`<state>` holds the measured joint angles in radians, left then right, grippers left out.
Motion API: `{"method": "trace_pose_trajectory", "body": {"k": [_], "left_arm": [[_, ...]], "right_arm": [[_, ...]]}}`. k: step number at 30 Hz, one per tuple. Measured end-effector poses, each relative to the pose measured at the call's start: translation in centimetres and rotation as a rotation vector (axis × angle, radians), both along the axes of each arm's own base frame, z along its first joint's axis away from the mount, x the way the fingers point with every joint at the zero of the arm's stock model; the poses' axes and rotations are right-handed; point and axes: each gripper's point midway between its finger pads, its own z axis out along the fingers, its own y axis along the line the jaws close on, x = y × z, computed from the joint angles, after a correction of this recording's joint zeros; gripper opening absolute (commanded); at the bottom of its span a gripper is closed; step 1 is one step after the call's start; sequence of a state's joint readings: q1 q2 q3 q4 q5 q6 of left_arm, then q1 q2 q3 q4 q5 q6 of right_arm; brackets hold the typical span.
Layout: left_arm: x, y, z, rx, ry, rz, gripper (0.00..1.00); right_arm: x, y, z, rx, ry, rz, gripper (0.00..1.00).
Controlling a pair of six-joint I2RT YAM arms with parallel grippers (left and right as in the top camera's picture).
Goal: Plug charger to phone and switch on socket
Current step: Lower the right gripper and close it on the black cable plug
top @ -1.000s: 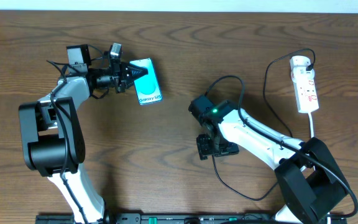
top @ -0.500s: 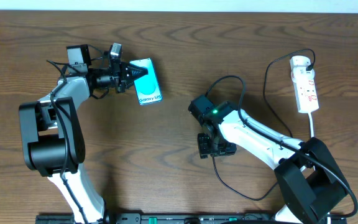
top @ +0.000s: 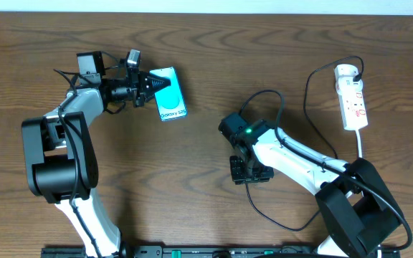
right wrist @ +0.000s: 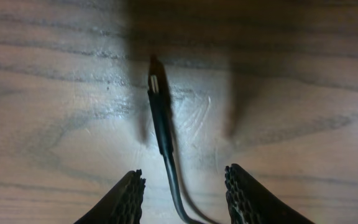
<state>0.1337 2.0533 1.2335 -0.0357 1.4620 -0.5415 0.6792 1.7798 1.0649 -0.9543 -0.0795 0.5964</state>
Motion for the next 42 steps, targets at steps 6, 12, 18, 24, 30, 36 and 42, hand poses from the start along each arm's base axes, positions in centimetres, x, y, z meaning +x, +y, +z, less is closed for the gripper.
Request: {"method": "trace_pose_trajectory", "body": {"k": [6, 12, 18, 24, 30, 36, 42], "left_arm": [[0.0, 0.0, 0.0, 0.002, 0.001, 0.001, 0.07], [0.0, 0.0, -0.1, 0.004, 0.001, 0.003, 0.07], [0.0, 0.0, -0.1, 0.004, 0.001, 0.003, 0.07], [0.0, 0.0, -0.1, 0.004, 0.001, 0.003, 0.07], [0.0, 0.0, -0.1, 0.004, 0.001, 0.003, 0.07], [0.1, 0.0, -0.1, 0.005, 0.001, 0.003, 0.07], [0.1, 0.0, -0.1, 0.005, 0.001, 0.003, 0.07]], "right_arm": [[0.3, 0.2, -0.6, 0.016, -0.02, 0.0, 0.41], [1.3, 1.0, -0.7, 0.05, -0.062, 0.0, 0.4], [1.4, 1.1, -0.7, 0.053, -0.066, -0.002, 0.36], [1.3, 1.1, -0.7, 0.052, -0.065, -0.002, 0.33], [1.3, 1.1, -0.7, 0.052, -0.065, -0.002, 0.34], [1.0, 0.8, -1.0, 0.043, -0.056, -0.002, 0.34], [1.5, 1.1, -1.0, 0.056, -0.077, -0.002, 0.33]]}}
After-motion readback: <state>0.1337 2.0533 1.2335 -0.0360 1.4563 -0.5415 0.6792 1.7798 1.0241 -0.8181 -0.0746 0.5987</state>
